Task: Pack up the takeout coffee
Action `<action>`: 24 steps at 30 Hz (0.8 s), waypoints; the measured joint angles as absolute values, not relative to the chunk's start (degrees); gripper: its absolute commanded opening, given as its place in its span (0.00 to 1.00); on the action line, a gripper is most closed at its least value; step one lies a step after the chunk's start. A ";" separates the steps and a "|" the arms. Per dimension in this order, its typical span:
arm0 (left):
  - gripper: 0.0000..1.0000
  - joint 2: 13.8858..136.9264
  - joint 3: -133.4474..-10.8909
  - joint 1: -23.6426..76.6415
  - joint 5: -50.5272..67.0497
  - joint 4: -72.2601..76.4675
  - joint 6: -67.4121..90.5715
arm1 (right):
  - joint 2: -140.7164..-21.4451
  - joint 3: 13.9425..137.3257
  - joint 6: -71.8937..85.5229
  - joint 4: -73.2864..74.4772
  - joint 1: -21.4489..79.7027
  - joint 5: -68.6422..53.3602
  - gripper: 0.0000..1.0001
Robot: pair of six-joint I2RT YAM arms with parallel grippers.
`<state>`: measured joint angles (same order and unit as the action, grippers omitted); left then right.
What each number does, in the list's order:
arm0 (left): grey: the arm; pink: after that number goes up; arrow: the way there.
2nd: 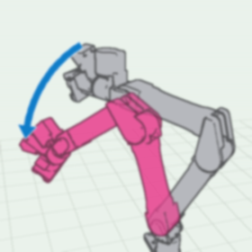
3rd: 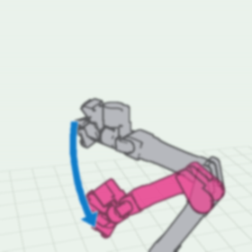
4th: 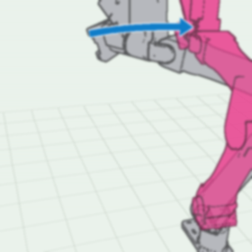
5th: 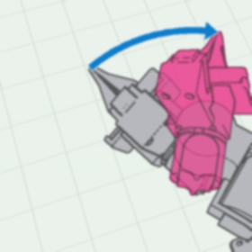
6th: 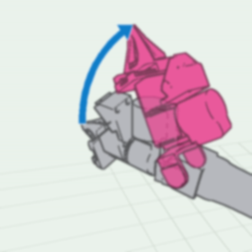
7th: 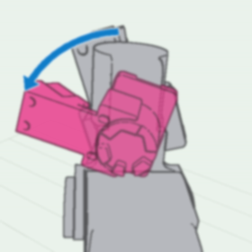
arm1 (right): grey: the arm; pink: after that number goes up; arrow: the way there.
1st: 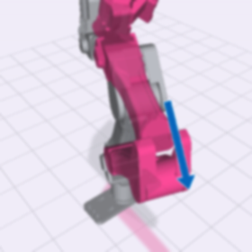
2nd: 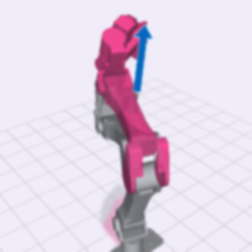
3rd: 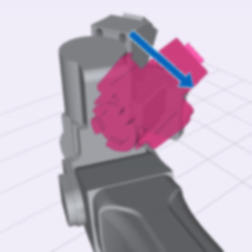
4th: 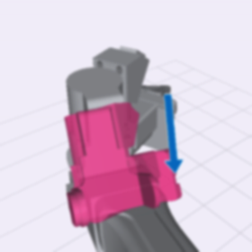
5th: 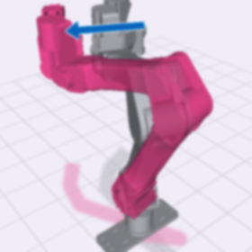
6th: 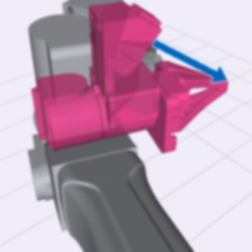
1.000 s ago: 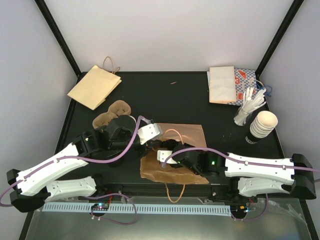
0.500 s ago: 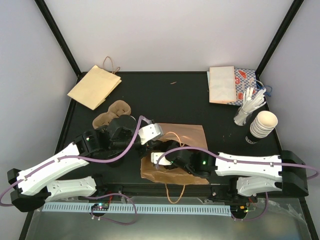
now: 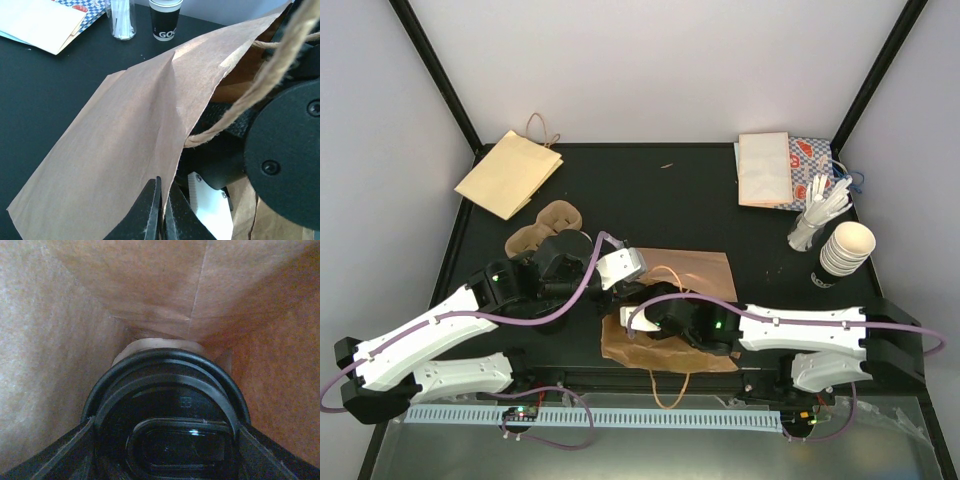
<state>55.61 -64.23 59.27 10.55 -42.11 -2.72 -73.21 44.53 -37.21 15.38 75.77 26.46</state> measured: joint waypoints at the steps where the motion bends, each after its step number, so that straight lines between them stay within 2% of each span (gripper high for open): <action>1: 0.02 55.61 -64.23 59.27 10.61 -42.11 -2.70 | -73.54 44.51 -37.21 15.38 75.68 26.46 0.54; 24: 0.01 55.61 -64.23 59.27 10.79 -42.52 -1.67 | -78.67 45.56 -37.89 12.93 74.39 26.89 0.54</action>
<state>55.61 -64.23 59.27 10.79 -42.52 -1.67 -78.67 45.56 -37.89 12.93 74.39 26.89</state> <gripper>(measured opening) 0.018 0.679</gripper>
